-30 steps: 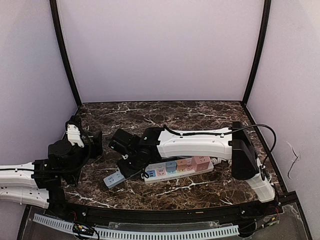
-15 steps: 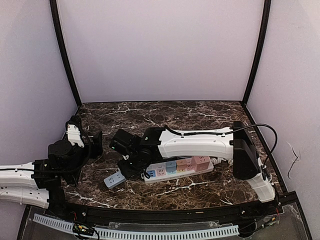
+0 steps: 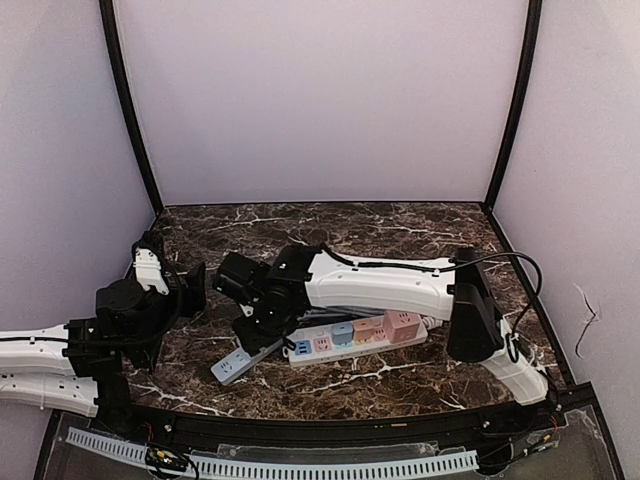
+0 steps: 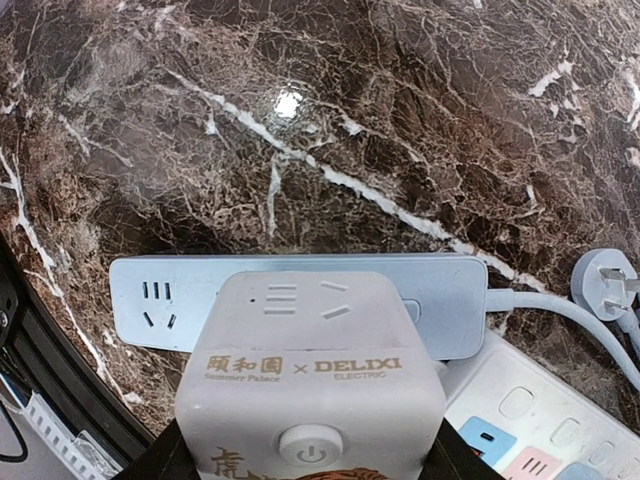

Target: Insert the plug

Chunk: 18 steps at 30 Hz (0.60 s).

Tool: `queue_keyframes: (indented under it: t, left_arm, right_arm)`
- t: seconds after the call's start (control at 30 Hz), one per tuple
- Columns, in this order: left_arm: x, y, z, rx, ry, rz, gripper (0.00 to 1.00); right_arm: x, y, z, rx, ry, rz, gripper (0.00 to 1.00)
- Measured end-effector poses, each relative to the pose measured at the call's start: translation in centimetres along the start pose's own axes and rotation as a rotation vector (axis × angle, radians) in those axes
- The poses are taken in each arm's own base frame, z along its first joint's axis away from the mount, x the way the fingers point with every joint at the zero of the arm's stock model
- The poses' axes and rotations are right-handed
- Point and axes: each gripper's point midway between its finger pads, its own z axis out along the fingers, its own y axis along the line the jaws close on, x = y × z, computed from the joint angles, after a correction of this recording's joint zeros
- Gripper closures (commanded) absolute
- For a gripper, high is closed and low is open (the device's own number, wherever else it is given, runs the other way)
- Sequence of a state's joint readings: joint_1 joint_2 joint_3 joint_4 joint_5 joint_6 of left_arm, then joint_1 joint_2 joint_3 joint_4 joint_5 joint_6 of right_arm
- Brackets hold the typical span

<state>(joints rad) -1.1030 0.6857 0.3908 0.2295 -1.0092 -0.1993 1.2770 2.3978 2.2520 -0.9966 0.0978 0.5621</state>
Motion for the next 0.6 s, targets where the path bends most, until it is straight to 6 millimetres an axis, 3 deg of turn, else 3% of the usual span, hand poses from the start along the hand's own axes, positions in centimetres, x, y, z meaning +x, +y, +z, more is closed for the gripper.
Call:
queue_keyframes:
  t: [0.6]
  left_arm:
    - [-0.52, 0.76, -0.14, -0.025, -0.016, -0.018, 0.20]
  right_arm:
    - [-0.06, -0.26, 0.30, -0.025, 0.059, -0.014, 1.00]
